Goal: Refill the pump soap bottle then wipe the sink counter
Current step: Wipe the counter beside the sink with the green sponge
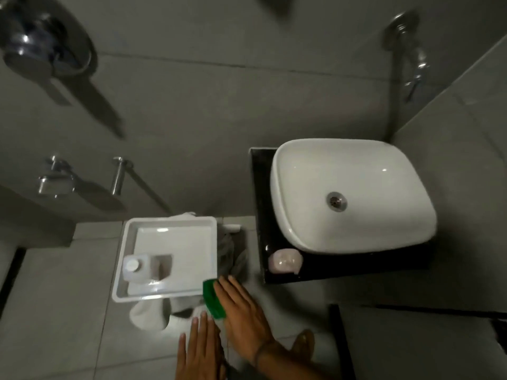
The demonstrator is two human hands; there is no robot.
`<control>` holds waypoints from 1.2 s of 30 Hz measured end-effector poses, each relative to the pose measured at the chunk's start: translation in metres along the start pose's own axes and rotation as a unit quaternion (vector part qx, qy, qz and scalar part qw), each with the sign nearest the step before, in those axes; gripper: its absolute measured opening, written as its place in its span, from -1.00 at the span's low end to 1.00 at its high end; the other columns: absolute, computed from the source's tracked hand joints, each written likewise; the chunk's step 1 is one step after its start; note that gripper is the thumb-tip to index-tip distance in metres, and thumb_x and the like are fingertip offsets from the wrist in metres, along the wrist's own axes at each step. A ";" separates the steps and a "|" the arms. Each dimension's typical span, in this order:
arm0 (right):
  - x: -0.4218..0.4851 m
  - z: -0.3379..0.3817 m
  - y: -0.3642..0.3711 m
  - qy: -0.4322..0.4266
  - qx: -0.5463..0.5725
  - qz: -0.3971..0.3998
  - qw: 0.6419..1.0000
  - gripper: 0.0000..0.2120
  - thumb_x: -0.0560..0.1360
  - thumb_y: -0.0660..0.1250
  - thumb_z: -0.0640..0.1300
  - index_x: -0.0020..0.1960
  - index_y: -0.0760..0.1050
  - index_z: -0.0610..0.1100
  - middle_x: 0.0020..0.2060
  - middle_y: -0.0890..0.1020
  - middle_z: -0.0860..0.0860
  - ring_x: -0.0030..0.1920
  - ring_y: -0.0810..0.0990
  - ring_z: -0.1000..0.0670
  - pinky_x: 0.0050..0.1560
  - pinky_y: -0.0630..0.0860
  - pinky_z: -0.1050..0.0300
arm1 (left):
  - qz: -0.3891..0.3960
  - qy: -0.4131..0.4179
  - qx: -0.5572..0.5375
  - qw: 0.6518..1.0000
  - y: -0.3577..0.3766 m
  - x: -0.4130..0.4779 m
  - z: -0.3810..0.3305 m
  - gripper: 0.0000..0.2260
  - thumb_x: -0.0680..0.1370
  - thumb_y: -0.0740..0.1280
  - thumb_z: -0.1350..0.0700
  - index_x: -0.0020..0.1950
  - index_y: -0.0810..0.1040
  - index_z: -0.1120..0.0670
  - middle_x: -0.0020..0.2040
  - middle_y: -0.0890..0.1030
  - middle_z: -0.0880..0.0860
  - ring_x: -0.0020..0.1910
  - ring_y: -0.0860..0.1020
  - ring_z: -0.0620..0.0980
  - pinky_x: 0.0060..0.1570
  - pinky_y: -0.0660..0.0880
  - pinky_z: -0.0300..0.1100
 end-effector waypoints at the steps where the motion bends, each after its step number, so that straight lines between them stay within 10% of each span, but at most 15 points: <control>1: -0.022 -0.011 -0.014 0.014 0.000 -0.021 1.000 -0.37 0.50 0.01 -0.23 0.56 0.35 -0.06 0.57 0.34 0.07 0.59 0.25 0.03 0.60 -0.05 0.18 | 0.040 0.010 0.017 0.999 0.004 -0.005 -0.018 -0.48 0.65 0.02 0.02 0.28 0.69 0.24 0.29 0.68 0.24 0.68 0.02 -0.09 0.62 -0.15 -0.09; 4: -0.082 -0.046 -0.040 0.040 -0.038 -0.031 0.998 -0.42 0.45 0.00 -0.11 0.27 0.63 0.18 0.29 0.62 0.25 0.31 0.59 0.21 0.52 0.05 0.30 | 0.057 0.068 0.097 0.991 0.013 -0.017 -0.068 -0.39 0.71 -0.05 0.11 -0.05 0.80 0.23 0.03 0.78 0.16 0.20 0.71 0.04 0.52 0.28 -0.02; 6: -0.124 -0.089 -0.053 0.087 -0.070 -0.048 0.993 -0.29 0.61 -0.27 -0.08 0.16 0.67 0.27 0.20 0.66 0.33 0.22 0.62 0.30 0.46 0.03 0.30 | -0.007 0.108 0.138 0.984 0.004 -0.008 -0.109 -0.35 0.75 -0.10 0.16 -0.09 0.80 0.20 -0.06 0.79 0.10 -0.15 0.80 0.06 0.06 0.62 -0.01; 8: -0.148 -0.125 -0.080 0.105 -0.095 -0.081 0.987 -0.30 0.72 -0.24 0.00 0.09 0.72 0.18 0.14 0.71 0.26 0.13 0.69 0.24 0.42 0.03 0.36 | -0.024 0.164 0.149 0.975 0.001 -0.001 -0.153 -0.46 0.75 -0.14 0.18 0.08 0.66 0.17 -0.12 0.81 0.08 -0.21 0.80 0.02 -0.01 0.54 -0.04; 10: -0.170 -0.162 -0.118 0.149 -0.071 -0.110 0.980 -0.72 0.60 0.29 -0.16 0.13 0.73 0.09 0.16 0.71 0.18 0.13 0.71 0.14 0.42 0.06 0.42 | 0.030 0.187 0.145 0.971 0.001 0.005 -0.205 -0.54 0.74 -0.13 0.12 0.15 0.57 0.15 -0.08 0.81 0.08 -0.16 0.80 0.04 0.22 0.35 -0.04; 12: -0.191 -0.210 -0.148 0.186 -0.007 -0.151 0.971 -0.44 0.28 0.61 -0.31 0.25 0.68 -0.05 0.28 0.66 0.08 0.25 0.67 0.05 0.43 0.22 0.35 | 0.092 0.184 0.129 0.970 0.000 0.015 -0.257 -0.57 0.64 0.12 -0.02 0.13 0.74 0.14 0.01 0.80 0.11 0.01 0.78 0.12 0.49 0.09 -0.08; 15: -0.210 -0.272 -0.187 0.231 0.016 -0.175 0.957 -0.35 0.57 0.25 -0.38 0.61 0.21 -0.09 0.61 0.19 0.04 0.62 0.15 0.04 0.57 -0.05 0.32 | 0.051 0.215 0.091 0.971 -0.010 0.046 -0.329 -0.34 0.20 0.55 -0.15 0.19 0.75 0.21 0.25 0.72 0.19 0.36 0.50 0.20 0.58 -0.13 -0.07; 19: -0.200 -0.335 -0.241 0.270 0.014 -0.211 0.940 -0.33 0.60 0.22 -0.40 0.64 0.13 -0.09 0.63 0.16 0.00 0.64 0.07 -0.03 0.63 0.03 0.14 | 0.032 0.281 0.087 0.955 -0.011 0.092 -0.403 -0.29 0.48 0.23 -0.08 0.55 0.42 0.27 0.60 0.37 0.25 0.58 0.33 0.29 0.50 0.11 0.16; 24: -0.163 -0.396 -0.269 0.271 -0.022 -0.229 0.935 -0.34 0.52 0.22 -0.51 0.58 0.28 -0.19 0.58 0.32 -0.11 0.62 0.17 -0.17 0.58 0.23 -0.09 | 0.052 0.238 0.135 0.961 0.007 0.149 -0.442 -0.27 0.59 -0.12 -0.13 0.70 -0.08 0.20 0.71 -0.16 0.18 0.69 -0.20 0.21 0.65 -0.16 0.21; 36: -0.128 -0.422 -0.217 0.230 -0.064 -0.166 0.957 -0.51 0.58 0.21 -0.36 0.50 0.42 -0.18 0.55 0.36 -0.14 0.63 0.10 -0.25 0.63 0.00 -0.20 | 0.033 0.231 0.152 0.960 0.029 0.160 -0.437 -0.31 0.64 0.03 -0.09 0.69 0.04 0.22 0.71 0.00 0.21 0.70 -0.05 0.21 0.64 0.06 0.25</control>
Point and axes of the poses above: each hand's wrist, its own x-axis towards the middle knuckle, its own y-axis out of the palm, z = x × y, the point moved 7 cm from there along x, towards the middle knuckle
